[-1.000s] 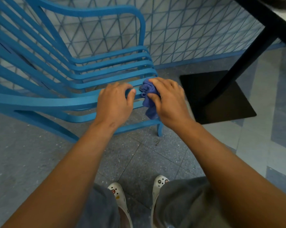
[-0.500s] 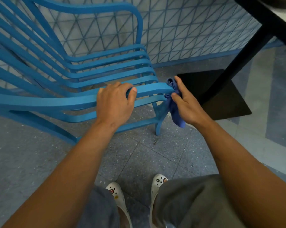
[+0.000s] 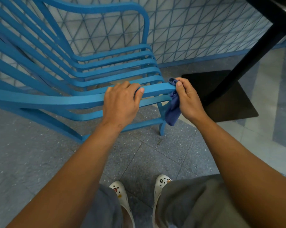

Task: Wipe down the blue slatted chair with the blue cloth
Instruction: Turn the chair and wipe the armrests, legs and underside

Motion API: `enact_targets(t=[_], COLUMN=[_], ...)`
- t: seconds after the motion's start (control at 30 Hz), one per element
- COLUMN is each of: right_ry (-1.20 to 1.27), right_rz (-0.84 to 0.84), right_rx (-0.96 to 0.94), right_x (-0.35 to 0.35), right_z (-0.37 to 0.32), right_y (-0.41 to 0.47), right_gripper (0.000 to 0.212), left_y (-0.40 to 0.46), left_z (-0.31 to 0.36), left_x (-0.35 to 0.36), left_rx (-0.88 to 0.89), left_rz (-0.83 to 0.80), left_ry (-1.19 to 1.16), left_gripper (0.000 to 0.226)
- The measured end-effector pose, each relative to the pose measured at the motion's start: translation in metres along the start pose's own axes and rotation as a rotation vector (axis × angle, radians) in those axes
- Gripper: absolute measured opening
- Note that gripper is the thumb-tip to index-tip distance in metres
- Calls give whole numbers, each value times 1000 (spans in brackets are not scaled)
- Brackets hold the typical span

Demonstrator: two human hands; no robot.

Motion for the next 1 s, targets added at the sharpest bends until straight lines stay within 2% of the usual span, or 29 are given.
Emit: enact_targets(t=[0.2, 0.37, 0.53, 0.7, 0.87, 1.0], right_ry=[-30, -156, -262, -317, -377, -415], right_rz=[-111, -178, -228, -368, -455, -400], right_rx=[-5, -36, -82, -94, -107, -148], right_x=[-3, -6, -6, 3, 10, 10], right_z=[-7, -3, -11, -19, -29, -34], right_y=[-2, -9, -18, -35, -57, -76], right_gripper=[20, 28, 18, 37, 50, 38], left_y=[-1, -10, -18, -30, -38, -47], left_z=[1, -2, -4, -13, -25, -36], left_x=[1, -4, -11, -21, -33, -45], left_rx=[96, 186, 263, 342, 338, 199], left_rz=[16, 44, 64, 50, 33, 7], left_ry=[40, 58, 55, 37, -26, -103], left_gripper=[49, 46, 44, 41, 44, 44])
Point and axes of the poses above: each hand's wrist, its own y-axis towards the middle knuckle, its own x-axis out of the palm, z = x × y, the point moved 8 cm from there along y, towards the middle knuckle, and after that the axes turned 11 degrees about z, right-handed, at the moved point
